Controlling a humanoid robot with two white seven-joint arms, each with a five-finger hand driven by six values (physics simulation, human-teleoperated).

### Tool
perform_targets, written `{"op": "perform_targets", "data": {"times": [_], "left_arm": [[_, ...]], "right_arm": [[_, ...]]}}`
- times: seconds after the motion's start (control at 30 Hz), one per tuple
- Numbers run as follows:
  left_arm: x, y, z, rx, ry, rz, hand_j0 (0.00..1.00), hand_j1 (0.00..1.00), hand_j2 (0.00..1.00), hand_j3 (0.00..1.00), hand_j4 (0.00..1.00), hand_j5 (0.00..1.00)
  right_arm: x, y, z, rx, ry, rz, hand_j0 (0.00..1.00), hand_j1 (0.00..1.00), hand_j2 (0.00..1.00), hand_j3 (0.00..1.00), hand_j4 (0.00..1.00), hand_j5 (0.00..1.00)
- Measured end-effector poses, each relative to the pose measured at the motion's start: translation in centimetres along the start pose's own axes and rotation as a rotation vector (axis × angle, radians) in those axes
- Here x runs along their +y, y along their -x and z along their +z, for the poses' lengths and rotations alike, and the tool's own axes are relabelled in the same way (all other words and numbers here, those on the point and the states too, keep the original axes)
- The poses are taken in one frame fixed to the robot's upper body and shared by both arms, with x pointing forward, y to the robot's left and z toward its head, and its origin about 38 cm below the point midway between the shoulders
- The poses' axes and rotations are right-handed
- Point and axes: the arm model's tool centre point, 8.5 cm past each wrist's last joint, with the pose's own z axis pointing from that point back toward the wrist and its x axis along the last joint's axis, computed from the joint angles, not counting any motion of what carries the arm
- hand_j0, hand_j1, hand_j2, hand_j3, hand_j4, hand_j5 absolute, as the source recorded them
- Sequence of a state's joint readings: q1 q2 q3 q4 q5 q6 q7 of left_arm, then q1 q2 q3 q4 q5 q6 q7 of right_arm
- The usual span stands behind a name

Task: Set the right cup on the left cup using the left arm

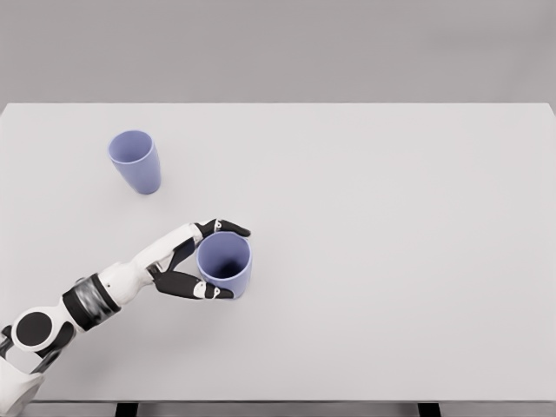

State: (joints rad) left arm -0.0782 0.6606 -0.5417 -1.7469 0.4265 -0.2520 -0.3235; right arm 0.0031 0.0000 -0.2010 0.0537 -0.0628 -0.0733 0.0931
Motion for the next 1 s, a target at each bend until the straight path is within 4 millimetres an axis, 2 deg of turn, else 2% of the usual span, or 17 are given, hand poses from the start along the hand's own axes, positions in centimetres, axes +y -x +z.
{"op": "perform_targets", "data": {"times": [0.17,0.6,1.0], "left_arm": [[0.5,-0.6,0.3,-0.012,-0.001,-0.019,0.65,0.65,0.65,0.65,0.65,0.65],[5.5,-3.9,0.8,-0.064,-0.044,-0.067,0.65,0.65,0.65,0.65,0.65,0.65],[9.3,-6.9,-0.2,-0.076,-0.077,-0.066,0.65,0.65,0.65,0.65,0.65,0.65]], "right_arm": [[0.0,0.0,0.0,0.000,0.000,0.000,1.00,1.00,1.00,1.00,1.00,1.00],[0.0,0.0,0.0,0.000,0.000,0.000,1.00,1.00,1.00,1.00,1.00,1.00],[0.0,0.0,0.0,0.000,0.000,0.000,1.00,1.00,1.00,1.00,1.00,1.00]]}}
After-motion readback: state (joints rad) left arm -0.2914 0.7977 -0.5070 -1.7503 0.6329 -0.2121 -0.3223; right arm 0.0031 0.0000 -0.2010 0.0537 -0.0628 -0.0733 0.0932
